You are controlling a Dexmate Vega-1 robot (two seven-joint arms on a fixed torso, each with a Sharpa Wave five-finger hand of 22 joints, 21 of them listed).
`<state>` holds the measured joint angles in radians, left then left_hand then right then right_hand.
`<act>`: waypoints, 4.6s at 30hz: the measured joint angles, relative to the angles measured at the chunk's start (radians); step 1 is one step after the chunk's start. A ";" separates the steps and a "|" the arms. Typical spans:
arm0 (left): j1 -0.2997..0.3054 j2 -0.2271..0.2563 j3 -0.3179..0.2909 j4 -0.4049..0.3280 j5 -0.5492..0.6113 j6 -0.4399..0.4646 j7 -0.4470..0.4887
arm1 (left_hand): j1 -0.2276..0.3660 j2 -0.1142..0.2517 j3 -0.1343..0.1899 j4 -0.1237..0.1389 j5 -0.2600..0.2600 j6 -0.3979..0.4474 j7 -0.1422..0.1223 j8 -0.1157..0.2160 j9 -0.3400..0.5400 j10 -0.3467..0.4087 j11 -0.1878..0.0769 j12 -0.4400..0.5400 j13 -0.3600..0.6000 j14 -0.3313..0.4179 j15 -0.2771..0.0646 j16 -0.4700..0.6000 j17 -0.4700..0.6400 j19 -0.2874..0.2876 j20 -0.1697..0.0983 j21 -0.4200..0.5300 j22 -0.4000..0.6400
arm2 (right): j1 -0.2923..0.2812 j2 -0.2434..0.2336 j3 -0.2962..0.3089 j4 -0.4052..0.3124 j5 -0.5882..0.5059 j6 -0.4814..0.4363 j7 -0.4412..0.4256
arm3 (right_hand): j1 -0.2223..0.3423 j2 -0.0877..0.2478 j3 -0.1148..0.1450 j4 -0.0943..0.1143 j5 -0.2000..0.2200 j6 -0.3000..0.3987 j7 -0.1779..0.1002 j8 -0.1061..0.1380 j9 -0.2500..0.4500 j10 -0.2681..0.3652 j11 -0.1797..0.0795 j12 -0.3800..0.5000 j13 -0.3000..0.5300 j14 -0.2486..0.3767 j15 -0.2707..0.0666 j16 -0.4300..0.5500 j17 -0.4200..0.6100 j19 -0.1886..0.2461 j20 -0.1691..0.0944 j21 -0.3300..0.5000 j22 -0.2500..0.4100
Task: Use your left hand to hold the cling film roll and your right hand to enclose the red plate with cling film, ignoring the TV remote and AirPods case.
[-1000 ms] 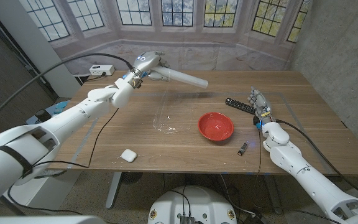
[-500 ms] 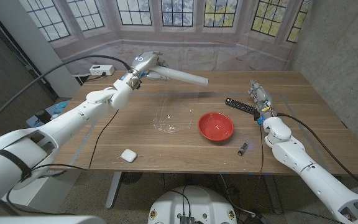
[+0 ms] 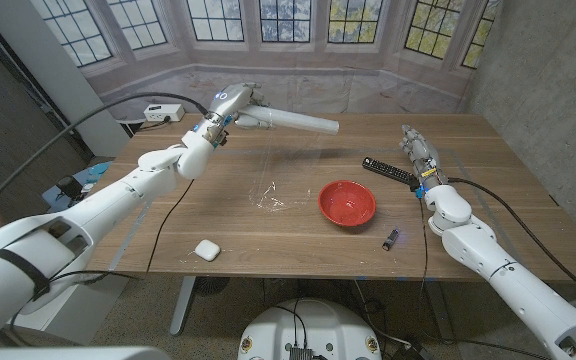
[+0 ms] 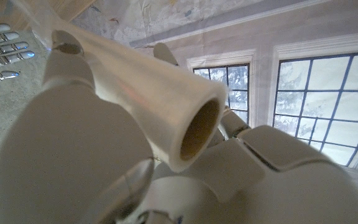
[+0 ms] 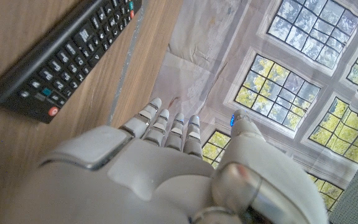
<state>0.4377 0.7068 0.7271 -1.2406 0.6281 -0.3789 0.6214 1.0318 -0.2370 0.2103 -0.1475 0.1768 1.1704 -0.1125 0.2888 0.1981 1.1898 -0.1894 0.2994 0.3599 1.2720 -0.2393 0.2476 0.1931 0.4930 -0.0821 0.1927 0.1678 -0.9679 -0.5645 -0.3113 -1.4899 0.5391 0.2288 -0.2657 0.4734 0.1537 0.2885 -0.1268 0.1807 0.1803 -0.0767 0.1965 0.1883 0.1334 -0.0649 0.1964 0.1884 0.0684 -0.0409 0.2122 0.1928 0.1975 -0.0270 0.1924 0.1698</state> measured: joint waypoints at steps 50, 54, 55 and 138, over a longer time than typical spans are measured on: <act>0.250 0.037 -0.209 -0.300 -0.080 -0.041 -0.011 | -0.001 0.001 -0.007 -0.001 0.000 0.007 0.000 -0.003 0.000 0.007 0.000 -0.015 0.009 0.002 -0.002 -0.011 0.001 0.004 0.004 0.000 0.000 | -0.014 0.005 -0.007 -0.020 -0.042 0.023 -0.010 | 0.000 0.000 0.004 -0.004 0.000 0.000 0.000 0.000 -0.002 0.000 0.000 0.000 0.000 0.004 0.004 0.000 0.000 0.000 0.000 0.000 0.000; 0.256 0.027 -0.211 -0.308 -0.080 -0.049 -0.013 | -0.001 0.001 -0.007 -0.001 0.000 0.007 0.000 -0.003 0.000 0.007 0.000 -0.015 0.009 0.004 0.001 -0.011 0.005 0.004 0.004 0.000 0.000 | -0.023 0.006 -0.005 -0.028 -0.045 0.028 -0.016 | 0.000 0.000 0.004 -0.004 0.000 0.000 0.000 0.000 -0.002 0.000 0.000 0.000 0.000 0.004 0.004 0.000 0.000 0.000 0.000 0.000 0.000; 0.258 0.024 -0.212 -0.311 -0.080 -0.053 -0.013 | -0.001 0.001 -0.007 -0.001 0.000 0.007 0.000 -0.003 0.000 0.007 0.000 -0.015 0.009 0.005 0.002 -0.011 0.005 0.004 0.004 0.000 0.000 | -0.027 0.006 -0.003 -0.033 -0.045 0.029 -0.018 | 0.000 0.000 0.004 -0.004 0.000 0.001 0.001 0.000 -0.002 0.000 0.000 0.000 0.000 0.004 0.004 0.000 0.000 0.000 0.000 0.000 0.000; 0.391 -0.144 -0.221 -0.443 -0.266 -0.198 -0.243 | -0.002 0.002 -0.016 -0.003 0.000 0.004 0.002 -0.012 0.005 0.014 0.000 -0.034 0.028 0.011 -0.004 -0.019 0.004 0.004 0.004 0.000 0.000 | -0.232 -0.054 0.053 -0.271 -0.172 -0.035 -0.162 | 0.000 0.000 0.008 -0.008 0.000 0.034 0.012 0.000 0.000 0.032 0.014 0.004 0.005 0.011 0.004 0.000 -0.002 0.009 -0.009 0.000 -0.002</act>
<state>0.8290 0.5626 0.5060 -1.6834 0.3621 -0.5773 0.3786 1.0302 -0.2355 0.1939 -0.1504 0.1767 1.1749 -0.1107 0.2766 0.2029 1.2039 -0.1892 0.2657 0.3876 1.2827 -0.2429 0.2284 0.1975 0.4966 -0.0785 0.1928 0.1678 -1.1999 -0.6186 -0.2586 -1.7610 0.3671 0.1934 -0.4278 0.4734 0.1537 0.2967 -0.1350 0.1807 0.2143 -0.0642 0.1965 0.1881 0.1654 -0.0505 0.1999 0.1936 0.0791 -0.0372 0.2122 0.1909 0.2064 -0.0358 0.1925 0.1675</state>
